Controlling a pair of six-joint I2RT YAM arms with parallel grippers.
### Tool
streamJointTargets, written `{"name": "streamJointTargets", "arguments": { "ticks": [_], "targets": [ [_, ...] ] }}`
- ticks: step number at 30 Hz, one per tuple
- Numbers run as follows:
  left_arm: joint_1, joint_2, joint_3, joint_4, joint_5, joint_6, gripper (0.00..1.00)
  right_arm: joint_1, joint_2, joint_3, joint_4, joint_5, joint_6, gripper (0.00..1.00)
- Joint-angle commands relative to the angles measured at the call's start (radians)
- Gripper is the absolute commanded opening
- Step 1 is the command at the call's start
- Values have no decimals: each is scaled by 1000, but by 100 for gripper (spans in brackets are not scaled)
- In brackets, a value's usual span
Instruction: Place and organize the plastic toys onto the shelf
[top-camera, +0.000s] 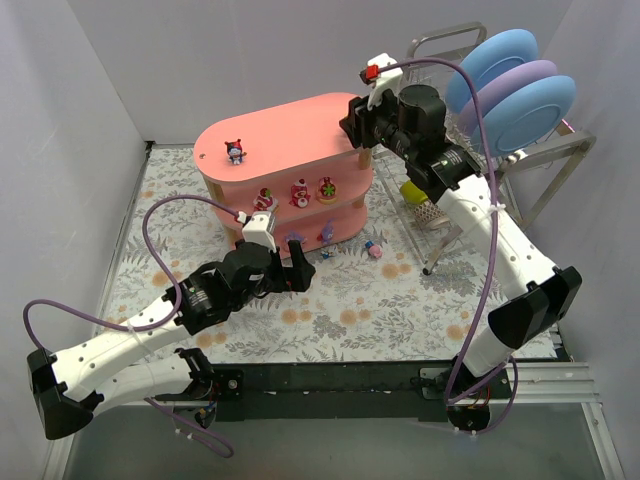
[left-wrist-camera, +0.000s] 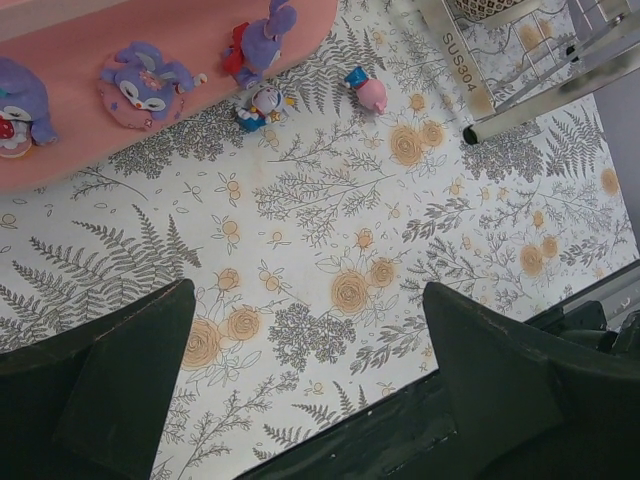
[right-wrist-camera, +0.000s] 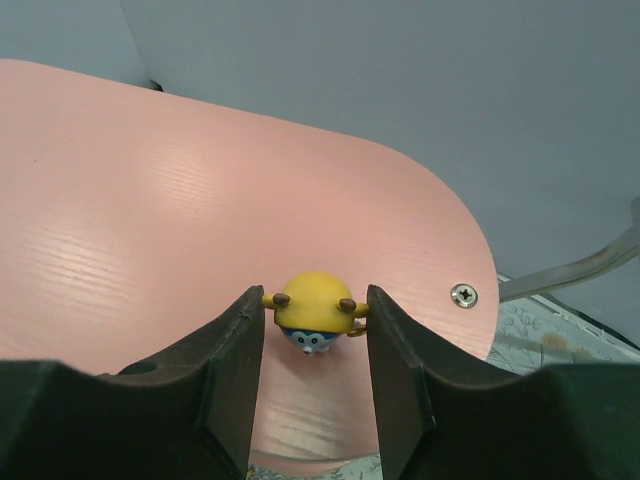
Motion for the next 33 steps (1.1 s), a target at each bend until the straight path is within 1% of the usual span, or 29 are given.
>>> {"name": "streamJointTargets", "arguments": {
  "ticks": [1,5,10,11,13,14,19,22,23,25,26,33],
  "targets": [
    [-3,-7,-11,-1,-17,-8,98,1,17,90,-13,40,-10,2],
    [-3,-2,-16,5,-14,-5,98,1,23,93,-33,53,-10,7],
    [-3,5,-10,2,-8,-5,98,1,54,138,-85,61,-7,10],
    [-1,5,-10,5,-9,-5,98,1,60,154,-92,61,-5,14],
    [-3,5,-11,3,-8,-6,98,1,72,168,-110,61,-5,18],
    [-3,5,-11,3,-9,-6,98,1,77,179,-115,63,-4,21],
    [-1,2,-13,2,-6,-11,98,-2,94,207,-144,70,0,25],
    [-3,-2,-16,2,-3,-11,98,-3,95,208,-144,73,0,31],
    [-3,-2,-18,2,-3,-11,98,-4,95,208,-145,73,3,35],
    [-1,-2,-18,2,-2,-14,98,-4,98,211,-145,73,6,39],
    [-3,-2,-18,2,-3,-14,98,-4,100,213,-148,72,7,43],
    [-1,-1,-21,2,0,-20,98,-6,120,231,-156,67,9,55]
  ]
}}
